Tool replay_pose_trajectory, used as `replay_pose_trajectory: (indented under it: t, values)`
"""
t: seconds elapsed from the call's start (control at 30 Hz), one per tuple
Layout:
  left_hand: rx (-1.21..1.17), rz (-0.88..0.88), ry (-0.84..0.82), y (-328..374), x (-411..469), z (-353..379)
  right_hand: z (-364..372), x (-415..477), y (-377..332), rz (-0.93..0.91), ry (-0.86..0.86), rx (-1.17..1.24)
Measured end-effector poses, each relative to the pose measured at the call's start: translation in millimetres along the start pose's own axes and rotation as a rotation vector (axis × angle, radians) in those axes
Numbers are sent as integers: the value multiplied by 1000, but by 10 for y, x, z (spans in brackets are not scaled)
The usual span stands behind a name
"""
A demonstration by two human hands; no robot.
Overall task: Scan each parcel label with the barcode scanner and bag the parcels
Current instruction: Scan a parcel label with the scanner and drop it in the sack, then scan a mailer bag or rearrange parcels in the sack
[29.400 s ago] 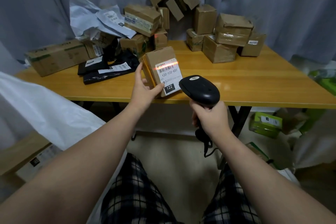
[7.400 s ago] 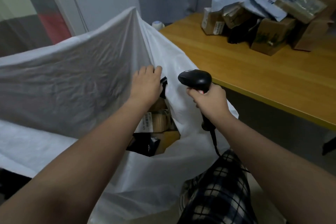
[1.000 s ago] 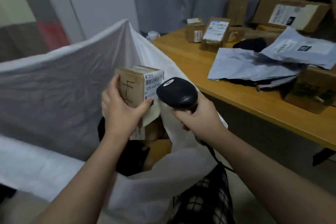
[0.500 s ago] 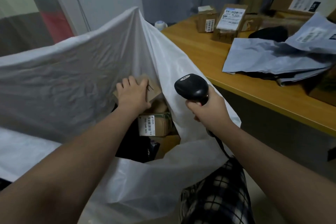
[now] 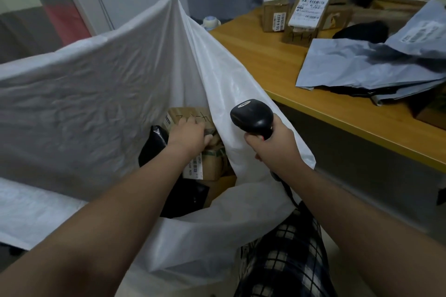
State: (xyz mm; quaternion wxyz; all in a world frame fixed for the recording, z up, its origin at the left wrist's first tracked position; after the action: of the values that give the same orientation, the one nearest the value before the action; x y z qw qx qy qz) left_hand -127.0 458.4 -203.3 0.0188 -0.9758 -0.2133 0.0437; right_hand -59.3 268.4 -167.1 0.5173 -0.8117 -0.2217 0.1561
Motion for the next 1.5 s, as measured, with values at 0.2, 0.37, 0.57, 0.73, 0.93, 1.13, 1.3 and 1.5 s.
replay_pose_trajectory:
  t: [0.2, 0.37, 0.57, 0.73, 0.93, 1.13, 1.3, 1.5]
  values:
    - [-47, 119, 298, 447, -313, -692, -427, -124, -45, -28, 106, 45]
    - [-117, 278, 401, 1199, -417, -1168, -1107, -340, -69, -41, 264, 93]
    - [-148, 458, 509, 2141, -534, -1638, -2016, -676, -48, -93, 446, 57]
    - [-277, 483, 471, 2591, -371, -1749, -2683, -857, 122, -68, 586, 65]
    - [-961, 342, 149, 3012, 120, -1651, -3215, -821, 272, -32, 658, 62]
    - [-1730, -87, -204, 3533, 510, -1535, -3395, -592, 436, 25, 629, 115]
    - [-1981, -194, -237, 3783, 726, -1562, -3348, -542, 580, 3, 643, 214]
    - [-1876, -232, -110, 3734, 946, -1684, -3406, -456, 600, 46, 661, 111]
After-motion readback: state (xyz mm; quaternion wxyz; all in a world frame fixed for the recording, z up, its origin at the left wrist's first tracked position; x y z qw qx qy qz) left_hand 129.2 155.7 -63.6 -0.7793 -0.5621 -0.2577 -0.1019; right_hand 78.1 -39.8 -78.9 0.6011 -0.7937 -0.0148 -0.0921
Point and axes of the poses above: each hand's wrist, its own x-axis towards the middle knuckle, its own z-axis out of the palm, y = z × x, the point moved 9 cm from there along x, towards the middle knuckle, and after that the axes turned 6 degrees about z, right-handed, at the moved point
